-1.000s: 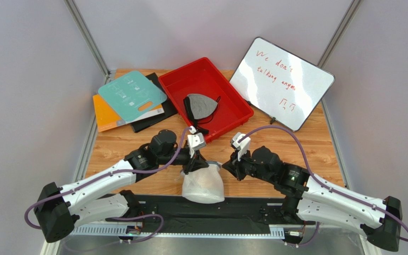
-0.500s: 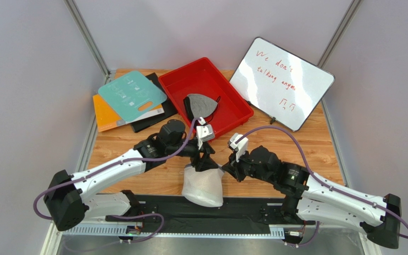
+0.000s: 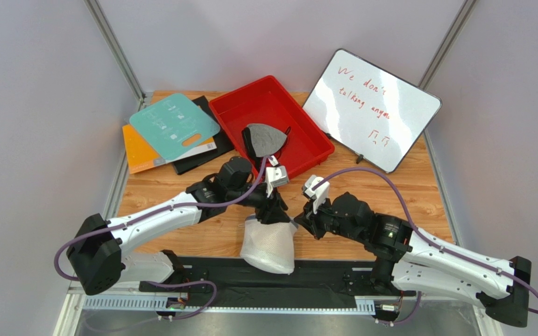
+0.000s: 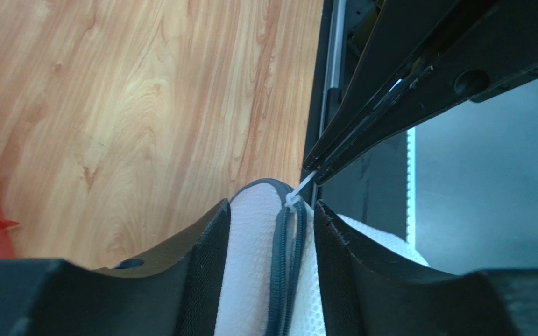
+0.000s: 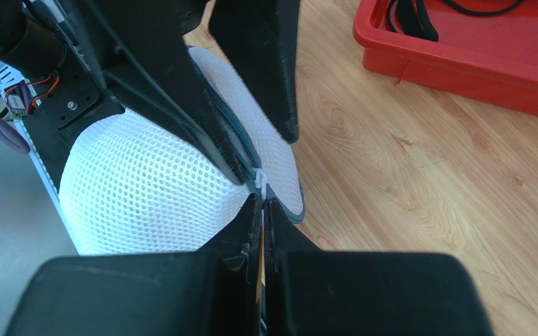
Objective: Unzip the laundry bag and remove the bra
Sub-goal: Unzip the laundry bag at the center of the board.
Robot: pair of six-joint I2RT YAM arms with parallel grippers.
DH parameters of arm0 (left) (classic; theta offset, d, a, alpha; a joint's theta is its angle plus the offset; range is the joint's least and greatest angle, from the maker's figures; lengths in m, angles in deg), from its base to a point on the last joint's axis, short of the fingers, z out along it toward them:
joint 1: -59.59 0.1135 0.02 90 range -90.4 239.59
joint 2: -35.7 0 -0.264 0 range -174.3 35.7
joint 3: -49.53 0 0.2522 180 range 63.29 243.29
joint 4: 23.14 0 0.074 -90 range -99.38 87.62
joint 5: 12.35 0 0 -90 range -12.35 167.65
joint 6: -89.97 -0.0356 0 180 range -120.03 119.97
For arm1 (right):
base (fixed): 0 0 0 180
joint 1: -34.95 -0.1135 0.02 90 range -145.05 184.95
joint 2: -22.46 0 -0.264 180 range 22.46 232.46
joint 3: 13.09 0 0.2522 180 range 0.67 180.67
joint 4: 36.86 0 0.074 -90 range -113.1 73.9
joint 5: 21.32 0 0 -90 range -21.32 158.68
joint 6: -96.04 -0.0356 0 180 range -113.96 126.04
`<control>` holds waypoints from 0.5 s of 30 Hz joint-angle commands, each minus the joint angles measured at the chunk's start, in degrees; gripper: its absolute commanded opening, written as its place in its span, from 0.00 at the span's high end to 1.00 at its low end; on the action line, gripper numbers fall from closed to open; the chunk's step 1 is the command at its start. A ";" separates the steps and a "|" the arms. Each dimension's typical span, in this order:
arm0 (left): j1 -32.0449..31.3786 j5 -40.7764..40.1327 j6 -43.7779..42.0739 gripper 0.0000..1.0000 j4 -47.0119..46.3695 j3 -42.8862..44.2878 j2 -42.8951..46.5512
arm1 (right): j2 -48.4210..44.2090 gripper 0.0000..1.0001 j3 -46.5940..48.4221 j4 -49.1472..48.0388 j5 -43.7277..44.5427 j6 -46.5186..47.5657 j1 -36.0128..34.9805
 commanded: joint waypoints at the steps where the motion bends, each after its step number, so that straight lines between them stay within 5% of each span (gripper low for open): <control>1: -0.01 1.93 0.21 0.60 -2.65 -1.02 0.42 | -1.12 1.00 3.18 -1.69 2.76 1.71 -0.26; 7: 0.08 0.96 0.30 0.98 -2.21 -1.63 1.04 | -0.77 1.00 2.83 -1.51 4.17 2.42 -0.26; 15: 0.08 -2.38 -1.37 1.00 1.21 -2.42 3.76 | -1.56 1.00 2.65 -0.10 6.28 1.98 -0.26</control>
